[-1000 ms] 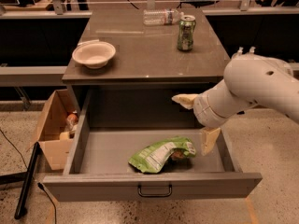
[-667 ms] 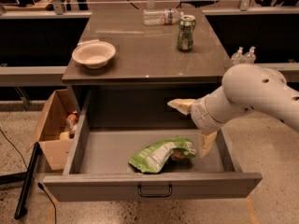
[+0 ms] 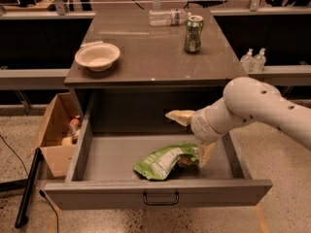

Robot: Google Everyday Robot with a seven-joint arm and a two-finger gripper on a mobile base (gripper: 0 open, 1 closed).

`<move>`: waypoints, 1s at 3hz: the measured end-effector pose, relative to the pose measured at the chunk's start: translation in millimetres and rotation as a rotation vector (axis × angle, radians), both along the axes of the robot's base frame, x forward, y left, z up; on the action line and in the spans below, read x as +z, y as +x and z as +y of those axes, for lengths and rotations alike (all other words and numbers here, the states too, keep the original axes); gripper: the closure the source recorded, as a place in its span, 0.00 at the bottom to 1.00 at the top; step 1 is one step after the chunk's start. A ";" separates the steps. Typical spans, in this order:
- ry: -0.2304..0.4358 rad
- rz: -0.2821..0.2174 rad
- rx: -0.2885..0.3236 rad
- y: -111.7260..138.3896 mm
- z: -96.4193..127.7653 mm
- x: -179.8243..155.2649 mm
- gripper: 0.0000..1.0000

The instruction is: Pick green rice chip bag from top drawer and place on counter

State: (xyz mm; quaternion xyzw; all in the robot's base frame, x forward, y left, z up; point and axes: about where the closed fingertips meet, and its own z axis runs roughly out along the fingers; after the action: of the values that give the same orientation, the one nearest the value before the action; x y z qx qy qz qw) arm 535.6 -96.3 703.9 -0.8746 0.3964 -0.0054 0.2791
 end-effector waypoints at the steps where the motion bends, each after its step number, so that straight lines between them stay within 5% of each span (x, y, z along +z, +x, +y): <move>1: 0.029 0.041 0.022 -2.4 14.0 -19.7 0.00; 2: 0.042 0.074 0.032 -6.8 22.8 -33.6 0.00; 3: 0.041 0.101 0.048 -14.9 29.3 -45.0 0.12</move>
Offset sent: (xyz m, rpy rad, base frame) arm -0.0121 0.0325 -0.0507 0.0583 0.1149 0.0390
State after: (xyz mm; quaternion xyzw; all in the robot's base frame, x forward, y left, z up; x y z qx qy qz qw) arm 520.7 -67.0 658.8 -0.8772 0.3887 0.0534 0.2767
